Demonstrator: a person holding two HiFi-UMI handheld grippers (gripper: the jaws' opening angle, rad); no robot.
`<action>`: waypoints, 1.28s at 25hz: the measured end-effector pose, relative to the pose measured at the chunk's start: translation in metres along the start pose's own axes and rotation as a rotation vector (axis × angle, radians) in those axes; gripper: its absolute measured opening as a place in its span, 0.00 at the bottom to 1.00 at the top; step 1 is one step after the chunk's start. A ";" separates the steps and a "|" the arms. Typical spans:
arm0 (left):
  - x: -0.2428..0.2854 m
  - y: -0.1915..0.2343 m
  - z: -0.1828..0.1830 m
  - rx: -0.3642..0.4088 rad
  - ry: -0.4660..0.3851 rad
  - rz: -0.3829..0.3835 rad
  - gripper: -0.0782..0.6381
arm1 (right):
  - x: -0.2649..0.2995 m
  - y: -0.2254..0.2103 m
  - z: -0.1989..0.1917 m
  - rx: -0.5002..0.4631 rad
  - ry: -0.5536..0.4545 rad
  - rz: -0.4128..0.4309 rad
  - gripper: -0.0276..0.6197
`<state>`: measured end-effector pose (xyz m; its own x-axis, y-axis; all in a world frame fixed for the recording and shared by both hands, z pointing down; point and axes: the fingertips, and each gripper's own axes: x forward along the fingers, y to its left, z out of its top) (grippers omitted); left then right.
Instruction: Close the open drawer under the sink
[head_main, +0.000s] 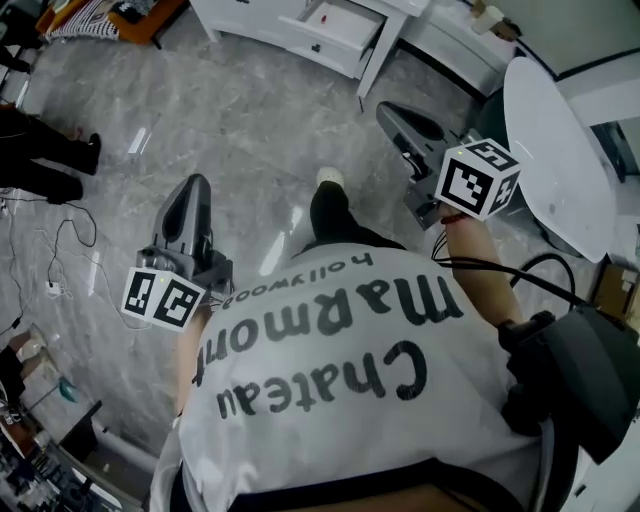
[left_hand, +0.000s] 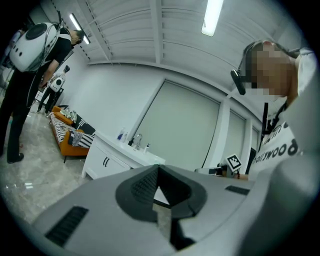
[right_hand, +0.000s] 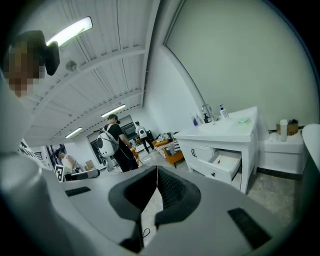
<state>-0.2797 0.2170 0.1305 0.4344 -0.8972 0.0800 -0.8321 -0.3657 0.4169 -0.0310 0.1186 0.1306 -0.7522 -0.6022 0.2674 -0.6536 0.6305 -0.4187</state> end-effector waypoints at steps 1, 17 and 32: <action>0.013 0.006 0.004 0.000 0.003 0.008 0.12 | 0.016 -0.009 0.010 -0.003 0.001 0.012 0.06; 0.080 0.049 0.036 -0.006 -0.019 0.093 0.12 | 0.083 -0.069 0.066 0.080 -0.063 0.044 0.06; 0.250 0.040 0.048 -0.037 -0.021 0.041 0.12 | 0.111 -0.221 0.120 0.162 -0.078 0.039 0.06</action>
<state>-0.2213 -0.0335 0.1242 0.3927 -0.9163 0.0788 -0.8355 -0.3196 0.4470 0.0402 -0.1463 0.1491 -0.7640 -0.6189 0.1823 -0.5970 0.5708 -0.5638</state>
